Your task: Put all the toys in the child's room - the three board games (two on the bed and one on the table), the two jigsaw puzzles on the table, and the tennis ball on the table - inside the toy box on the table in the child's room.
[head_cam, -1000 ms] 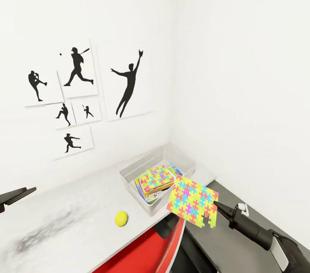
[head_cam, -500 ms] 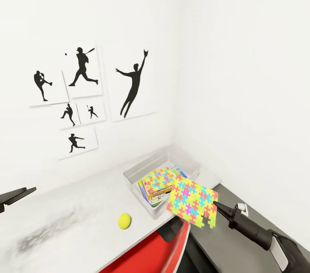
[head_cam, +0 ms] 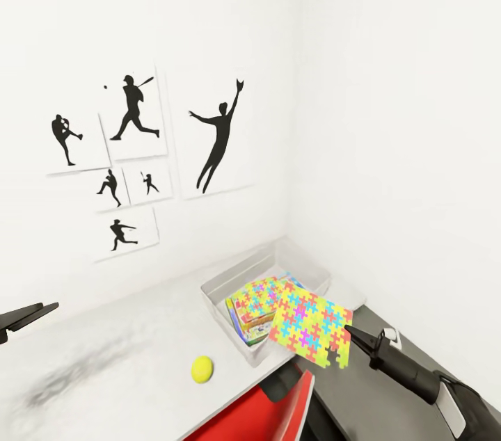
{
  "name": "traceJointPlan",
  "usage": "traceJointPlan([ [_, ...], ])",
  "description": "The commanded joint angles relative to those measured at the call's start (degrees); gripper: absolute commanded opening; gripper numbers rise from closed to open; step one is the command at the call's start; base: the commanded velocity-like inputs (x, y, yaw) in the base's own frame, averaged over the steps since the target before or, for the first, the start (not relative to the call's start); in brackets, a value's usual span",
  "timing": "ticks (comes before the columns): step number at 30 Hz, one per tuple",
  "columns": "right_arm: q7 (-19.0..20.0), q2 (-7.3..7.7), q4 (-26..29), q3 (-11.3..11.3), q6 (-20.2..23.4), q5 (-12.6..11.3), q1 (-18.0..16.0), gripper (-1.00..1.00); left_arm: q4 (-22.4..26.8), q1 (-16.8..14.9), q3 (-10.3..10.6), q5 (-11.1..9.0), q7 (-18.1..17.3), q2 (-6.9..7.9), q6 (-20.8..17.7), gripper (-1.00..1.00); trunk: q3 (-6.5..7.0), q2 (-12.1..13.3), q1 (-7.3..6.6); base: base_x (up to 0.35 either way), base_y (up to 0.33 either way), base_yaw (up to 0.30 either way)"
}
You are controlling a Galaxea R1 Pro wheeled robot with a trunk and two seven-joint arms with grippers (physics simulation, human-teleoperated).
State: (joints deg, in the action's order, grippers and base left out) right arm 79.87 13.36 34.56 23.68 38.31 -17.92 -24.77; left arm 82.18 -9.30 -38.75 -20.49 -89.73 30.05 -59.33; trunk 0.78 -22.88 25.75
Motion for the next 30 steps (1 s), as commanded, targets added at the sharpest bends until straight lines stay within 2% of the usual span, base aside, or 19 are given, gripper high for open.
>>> traceJointPlan([
  [1,0.1,0.0,0.0,0.0,0.5,-0.1,0.0,-1.0,0.0,0.0,0.0,0.1,-0.3,0.01,-0.6,1.0,-0.02,0.0,0.03,0.048,0.0,0.0],
  [18,0.1,0.0,0.0,0.0,0.5,-0.1,0.0,-1.0,0.0,0.0,0.0,0.1,-0.3,0.06,-0.6,1.0,-0.02,0.0,0.03,0.039,0.056,0.0],
  [25,-0.6,-0.52,3.9,-0.3,1.2,0.3,0.0,-1.0,0.0,0.0,-0.1,0.1,-0.3,0.09,-0.6,1.0,-0.02,0.0,0.03,0.0,0.0,0.0],
  [27,-1.3,-0.73,6.1,-0.4,3.6,0.5,-0.2,-1.0,0.0,0.0,-0.1,0.1,-0.3,0.09,-0.6,1.0,-0.02,0.0,0.03,0.0,0.0,0.0],
  [30,-5.2,-0.84,10.3,-0.5,11.4,0.7,-1.8,-1.0,0.0,0.0,0.0,0.1,-0.3,0.09,-0.6,1.0,-0.02,0.0,0.03,0.0,0.0,0.0],
])
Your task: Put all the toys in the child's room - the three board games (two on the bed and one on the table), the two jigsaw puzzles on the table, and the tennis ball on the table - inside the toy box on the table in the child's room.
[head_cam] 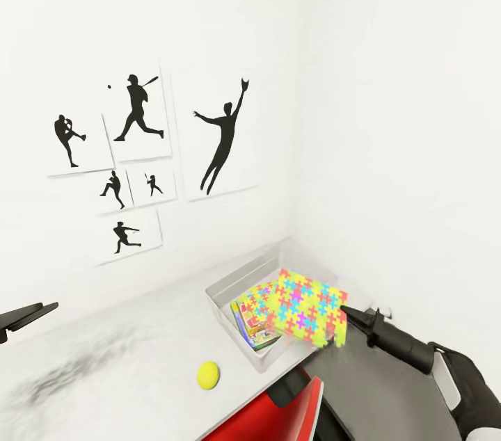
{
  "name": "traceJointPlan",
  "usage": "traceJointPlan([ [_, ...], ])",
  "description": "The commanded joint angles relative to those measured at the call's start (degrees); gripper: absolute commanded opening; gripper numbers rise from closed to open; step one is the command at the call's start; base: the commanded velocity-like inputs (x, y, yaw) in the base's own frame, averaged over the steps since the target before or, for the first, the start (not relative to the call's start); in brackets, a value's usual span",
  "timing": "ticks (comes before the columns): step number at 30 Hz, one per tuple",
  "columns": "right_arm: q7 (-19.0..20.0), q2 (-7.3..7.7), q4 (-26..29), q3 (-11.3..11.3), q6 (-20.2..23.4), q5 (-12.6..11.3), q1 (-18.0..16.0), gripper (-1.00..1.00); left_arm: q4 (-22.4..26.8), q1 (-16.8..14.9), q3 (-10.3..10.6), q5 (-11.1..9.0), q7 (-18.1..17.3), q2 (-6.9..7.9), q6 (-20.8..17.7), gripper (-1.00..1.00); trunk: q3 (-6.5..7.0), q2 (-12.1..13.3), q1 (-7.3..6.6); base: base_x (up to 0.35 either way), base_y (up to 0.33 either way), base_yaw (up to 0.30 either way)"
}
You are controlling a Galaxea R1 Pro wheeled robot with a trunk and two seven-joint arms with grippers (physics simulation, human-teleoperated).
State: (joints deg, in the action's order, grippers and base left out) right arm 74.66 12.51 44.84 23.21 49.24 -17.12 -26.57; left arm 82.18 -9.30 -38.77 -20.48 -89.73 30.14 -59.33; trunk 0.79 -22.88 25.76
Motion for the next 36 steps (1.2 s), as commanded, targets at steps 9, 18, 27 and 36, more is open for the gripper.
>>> traceJointPlan([
  [9,-10.1,-1.31,5.1,0.0,8.4,-0.6,-8.1,-1.0,0.0,0.0,0.0,0.1,-0.3,0.0,-0.6,1.0,-0.03,0.0,0.02,0.0,0.0,0.0],
  [18,-18.4,-3.64,2.7,0.0,9.7,-0.5,-14.4,-1.0,0.0,0.0,0.0,0.1,-0.3,0.0,-0.6,1.0,-0.03,0.0,0.02,0.0,0.0,0.0],
  [27,-26.5,-5.15,-6.3,0.0,8.9,-0.4,-21.6,-1.0,-0.1,0.0,0.0,0.1,-0.3,0.01,-0.6,1.0,-0.03,0.0,0.02,0.0,0.0,0.0],
  [36,-32.9,-6.74,-8.7,0.0,8.0,-0.2,-25.1,-1.0,-0.2,0.0,-0.1,0.1,-0.3,0.09,-0.6,1.0,-0.03,0.0,0.02,0.0,0.0,0.0],
])
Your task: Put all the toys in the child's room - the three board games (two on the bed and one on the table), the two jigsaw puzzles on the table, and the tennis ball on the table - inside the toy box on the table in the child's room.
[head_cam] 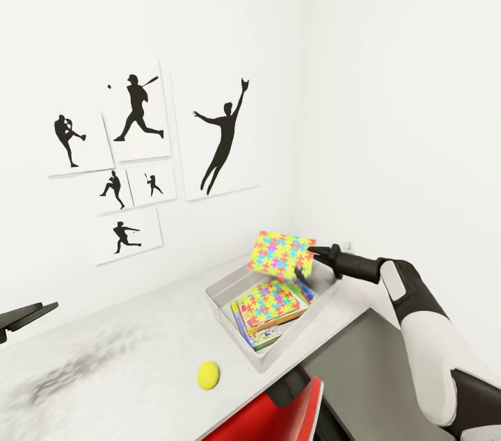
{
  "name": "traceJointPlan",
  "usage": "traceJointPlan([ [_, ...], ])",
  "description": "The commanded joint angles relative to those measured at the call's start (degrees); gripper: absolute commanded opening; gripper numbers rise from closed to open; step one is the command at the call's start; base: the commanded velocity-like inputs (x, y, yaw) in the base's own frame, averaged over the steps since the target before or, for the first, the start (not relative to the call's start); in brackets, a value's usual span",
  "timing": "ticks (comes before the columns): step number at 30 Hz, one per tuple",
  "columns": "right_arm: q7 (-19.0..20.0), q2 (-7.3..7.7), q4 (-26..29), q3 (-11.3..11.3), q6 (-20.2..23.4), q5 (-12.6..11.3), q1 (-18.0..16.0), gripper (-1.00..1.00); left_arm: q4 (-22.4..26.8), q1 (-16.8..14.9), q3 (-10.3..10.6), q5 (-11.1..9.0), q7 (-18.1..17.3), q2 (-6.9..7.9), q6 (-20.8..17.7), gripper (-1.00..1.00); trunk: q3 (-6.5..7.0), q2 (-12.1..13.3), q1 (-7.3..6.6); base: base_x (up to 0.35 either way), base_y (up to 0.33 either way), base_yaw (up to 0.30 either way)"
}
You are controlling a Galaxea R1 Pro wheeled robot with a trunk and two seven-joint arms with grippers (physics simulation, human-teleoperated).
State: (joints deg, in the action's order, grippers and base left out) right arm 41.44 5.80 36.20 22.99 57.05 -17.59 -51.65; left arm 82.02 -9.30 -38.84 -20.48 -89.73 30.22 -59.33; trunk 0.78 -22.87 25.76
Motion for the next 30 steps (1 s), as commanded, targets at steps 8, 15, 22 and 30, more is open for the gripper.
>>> traceJointPlan([
  [8,-4.0,-0.42,-1.5,0.2,-3.3,0.1,-1.1,-1.0,-0.1,0.0,0.0,0.1,-0.3,0.01,-0.6,1.0,-0.03,0.0,0.02,0.0,0.0,0.0],
  [15,-5.5,-1.62,-5.4,0.1,-8.9,0.4,-2.0,-1.0,-0.1,0.0,0.0,0.1,-0.3,0.03,-0.6,1.0,-0.03,0.0,0.02,0.0,0.0,0.0],
  [22,-6.0,-1.84,-6.2,-0.1,-10.2,0.4,-2.0,-1.0,-0.2,0.0,0.0,0.1,-0.3,0.1,-0.6,1.0,-0.03,0.0,0.02,0.0,0.0,0.0],
  [30,-5.8,-1.97,-6.1,-6.1,-10.0,0.2,-2.0,-1.0,-0.2,0.0,0.1,0.1,-0.3,0.1,-0.6,1.0,-0.3,0.0,0.02,0.0,0.0,0.0],
])
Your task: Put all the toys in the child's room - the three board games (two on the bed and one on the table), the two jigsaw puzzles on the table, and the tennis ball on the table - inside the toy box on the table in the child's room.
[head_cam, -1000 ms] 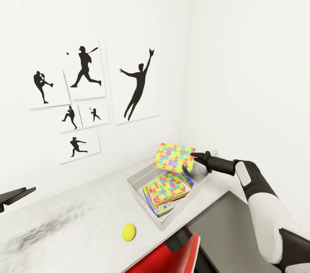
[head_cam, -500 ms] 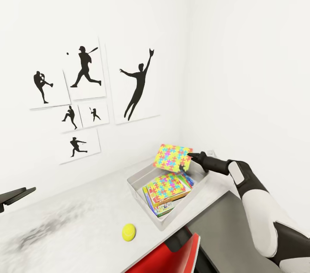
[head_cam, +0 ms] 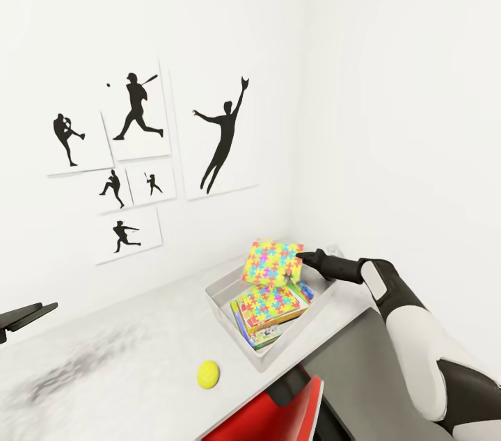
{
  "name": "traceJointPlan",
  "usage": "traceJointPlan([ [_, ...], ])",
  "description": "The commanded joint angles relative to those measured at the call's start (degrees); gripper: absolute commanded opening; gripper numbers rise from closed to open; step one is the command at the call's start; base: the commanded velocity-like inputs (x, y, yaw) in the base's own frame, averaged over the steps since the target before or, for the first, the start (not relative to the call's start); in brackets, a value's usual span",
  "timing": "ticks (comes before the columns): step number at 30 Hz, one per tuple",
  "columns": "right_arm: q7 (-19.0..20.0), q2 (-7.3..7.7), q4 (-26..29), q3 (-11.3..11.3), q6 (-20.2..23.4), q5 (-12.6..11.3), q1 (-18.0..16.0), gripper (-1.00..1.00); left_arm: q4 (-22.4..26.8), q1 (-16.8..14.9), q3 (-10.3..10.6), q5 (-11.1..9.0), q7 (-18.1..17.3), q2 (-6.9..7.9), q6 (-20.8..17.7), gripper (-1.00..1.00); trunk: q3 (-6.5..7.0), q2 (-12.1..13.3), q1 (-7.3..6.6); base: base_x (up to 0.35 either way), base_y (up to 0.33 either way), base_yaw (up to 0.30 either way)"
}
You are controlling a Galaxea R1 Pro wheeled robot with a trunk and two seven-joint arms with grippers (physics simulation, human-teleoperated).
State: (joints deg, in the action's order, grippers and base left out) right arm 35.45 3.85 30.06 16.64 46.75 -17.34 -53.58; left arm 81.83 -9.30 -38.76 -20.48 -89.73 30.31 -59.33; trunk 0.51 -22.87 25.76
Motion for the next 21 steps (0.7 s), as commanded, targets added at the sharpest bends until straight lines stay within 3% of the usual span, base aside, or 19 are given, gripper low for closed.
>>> traceJointPlan([
  [1,0.2,-0.05,0.0,-1.6,0.4,-0.2,0.0,-1.0,0.0,0.0,0.0,0.1,-0.3,0.01,-0.6,1.0,-0.11,0.0,0.02,0.0,0.0,0.0],
  [4,0.2,-0.11,0.0,-4.6,0.7,-0.4,0.0,-1.0,0.0,0.0,0.0,0.1,-0.3,0.01,-0.6,1.0,-0.38,0.0,0.02,0.0,0.0,0.0],
  [7,0.2,-0.08,0.0,-5.8,0.9,-0.6,0.0,-1.0,0.0,0.0,0.0,0.1,-0.3,0.01,-0.6,1.0,-0.65,0.0,0.02,0.0,0.0,0.0],
  [15,-0.2,0.08,0.2,-6.3,5.6,-0.3,-0.4,-1.0,-0.1,0.0,-0.1,0.1,-0.3,0.01,-0.6,1.0,-1.41,0.0,0.02,0.0,0.0,0.0],
  [21,-0.4,-0.04,0.3,-6.3,6.3,0.1,-2.0,-1.0,-0.1,0.0,-0.1,0.1,-0.3,0.01,-0.6,1.0,-1.97,0.0,0.02,0.0,0.0,0.0],
])
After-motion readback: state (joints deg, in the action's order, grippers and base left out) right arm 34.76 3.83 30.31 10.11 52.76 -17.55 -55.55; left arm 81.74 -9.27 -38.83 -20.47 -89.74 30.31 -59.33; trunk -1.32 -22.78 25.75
